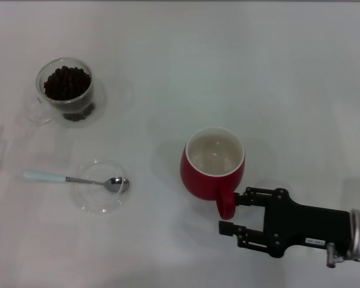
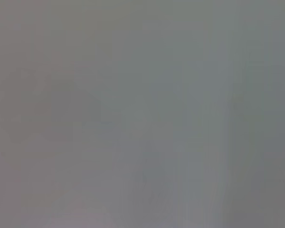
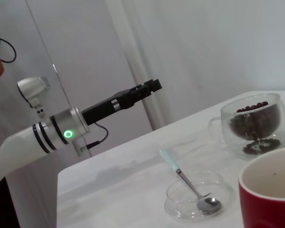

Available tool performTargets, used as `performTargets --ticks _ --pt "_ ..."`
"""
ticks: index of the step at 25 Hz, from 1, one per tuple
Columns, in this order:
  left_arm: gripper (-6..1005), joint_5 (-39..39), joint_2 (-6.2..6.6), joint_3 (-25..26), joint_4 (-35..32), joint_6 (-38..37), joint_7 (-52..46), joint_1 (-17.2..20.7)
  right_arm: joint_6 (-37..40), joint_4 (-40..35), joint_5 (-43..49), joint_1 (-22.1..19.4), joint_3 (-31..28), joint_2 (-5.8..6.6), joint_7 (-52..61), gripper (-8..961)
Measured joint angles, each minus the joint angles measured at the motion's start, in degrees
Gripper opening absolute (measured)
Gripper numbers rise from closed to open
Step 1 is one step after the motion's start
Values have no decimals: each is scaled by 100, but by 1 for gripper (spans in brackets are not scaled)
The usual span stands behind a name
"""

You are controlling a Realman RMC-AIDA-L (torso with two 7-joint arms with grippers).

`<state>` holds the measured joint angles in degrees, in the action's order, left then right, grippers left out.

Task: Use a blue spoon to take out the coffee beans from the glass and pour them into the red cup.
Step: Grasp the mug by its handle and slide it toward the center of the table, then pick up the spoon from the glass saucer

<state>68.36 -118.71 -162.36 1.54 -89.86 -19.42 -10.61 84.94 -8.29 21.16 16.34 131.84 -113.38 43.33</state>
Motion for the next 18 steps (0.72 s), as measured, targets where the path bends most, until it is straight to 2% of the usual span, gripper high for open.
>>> performTargets --ticks 5,8,10,12,18 --pt "556 -28 -15 -33 -36 -18 -22 20 287 292 20 44 28 109 -27 609" --pt "556 -58 -30 -44 -107 -62 -324 67 490 616 12 84 6 216 -16 609" --pt "556 -105 -34 -47 -154 -78 -481 88 598 849 -13 120 -4 342 48 609" --pt "556 -356 -36 -50 -361 -144 -1323 176 687 1029 -59 161 -19 489 123 609" --pt "557 -820 -48 -51 -966 -143 -2551 360 1142 1561 -366 307 -93 891 185 608"
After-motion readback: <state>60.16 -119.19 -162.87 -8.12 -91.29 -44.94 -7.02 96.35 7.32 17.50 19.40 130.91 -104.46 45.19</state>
